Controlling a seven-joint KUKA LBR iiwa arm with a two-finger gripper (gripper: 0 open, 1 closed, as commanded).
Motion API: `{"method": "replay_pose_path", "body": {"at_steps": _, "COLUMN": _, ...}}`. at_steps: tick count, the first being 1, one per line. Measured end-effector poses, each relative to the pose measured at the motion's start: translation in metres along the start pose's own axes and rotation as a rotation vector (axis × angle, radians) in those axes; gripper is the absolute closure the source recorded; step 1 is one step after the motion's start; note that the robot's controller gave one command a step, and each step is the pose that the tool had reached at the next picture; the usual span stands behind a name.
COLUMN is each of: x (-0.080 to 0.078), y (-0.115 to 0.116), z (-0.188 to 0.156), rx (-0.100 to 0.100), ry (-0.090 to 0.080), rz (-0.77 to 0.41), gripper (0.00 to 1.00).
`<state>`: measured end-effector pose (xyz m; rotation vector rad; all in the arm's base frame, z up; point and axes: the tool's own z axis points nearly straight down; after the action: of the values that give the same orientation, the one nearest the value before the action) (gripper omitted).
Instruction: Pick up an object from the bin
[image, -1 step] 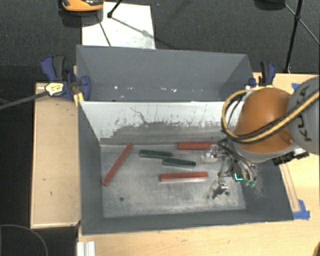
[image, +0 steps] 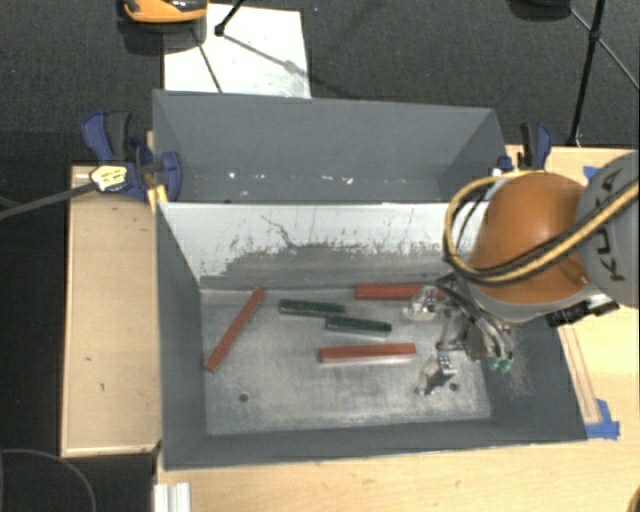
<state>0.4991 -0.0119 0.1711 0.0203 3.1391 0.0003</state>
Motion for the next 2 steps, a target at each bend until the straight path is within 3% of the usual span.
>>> {"method": "replay_pose_path", "body": {"at_steps": 1, "x": -0.0374, "y": 0.0114, "z": 0.0964, "rx": -0.001, "ry": -0.002, "rz": 0.043, "gripper": 1.00}}
{"method": "replay_pose_path", "body": {"at_steps": 2, "x": -0.0374, "y": 0.0114, "z": 0.0964, "rx": -0.001, "ry": -0.002, "rz": 0.043, "gripper": 1.00}}
